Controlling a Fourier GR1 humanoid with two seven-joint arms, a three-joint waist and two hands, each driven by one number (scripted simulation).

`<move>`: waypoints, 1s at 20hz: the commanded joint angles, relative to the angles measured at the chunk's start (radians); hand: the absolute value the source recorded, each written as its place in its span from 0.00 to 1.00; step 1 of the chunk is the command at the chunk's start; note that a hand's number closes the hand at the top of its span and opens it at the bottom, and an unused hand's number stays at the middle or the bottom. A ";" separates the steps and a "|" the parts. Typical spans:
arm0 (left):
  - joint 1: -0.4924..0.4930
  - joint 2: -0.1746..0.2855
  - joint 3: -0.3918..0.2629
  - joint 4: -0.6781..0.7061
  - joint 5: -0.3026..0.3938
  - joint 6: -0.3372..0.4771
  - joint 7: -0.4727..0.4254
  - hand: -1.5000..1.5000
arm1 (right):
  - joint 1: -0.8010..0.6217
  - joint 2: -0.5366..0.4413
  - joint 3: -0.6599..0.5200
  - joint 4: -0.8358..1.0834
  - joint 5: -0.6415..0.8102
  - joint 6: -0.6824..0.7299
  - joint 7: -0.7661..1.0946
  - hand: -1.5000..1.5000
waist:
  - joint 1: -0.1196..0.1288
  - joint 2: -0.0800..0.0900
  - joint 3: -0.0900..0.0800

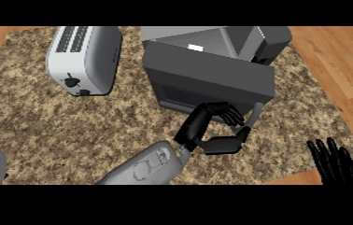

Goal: Pick up the milk, place it into the microwave and close the microwave

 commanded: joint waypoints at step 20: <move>-0.293 -0.002 0.201 0.287 0.315 0.062 -0.194 1.00 | 0.041 -0.094 0.043 -0.207 -0.146 0.098 0.105 0.00 | -0.145 0.045 0.002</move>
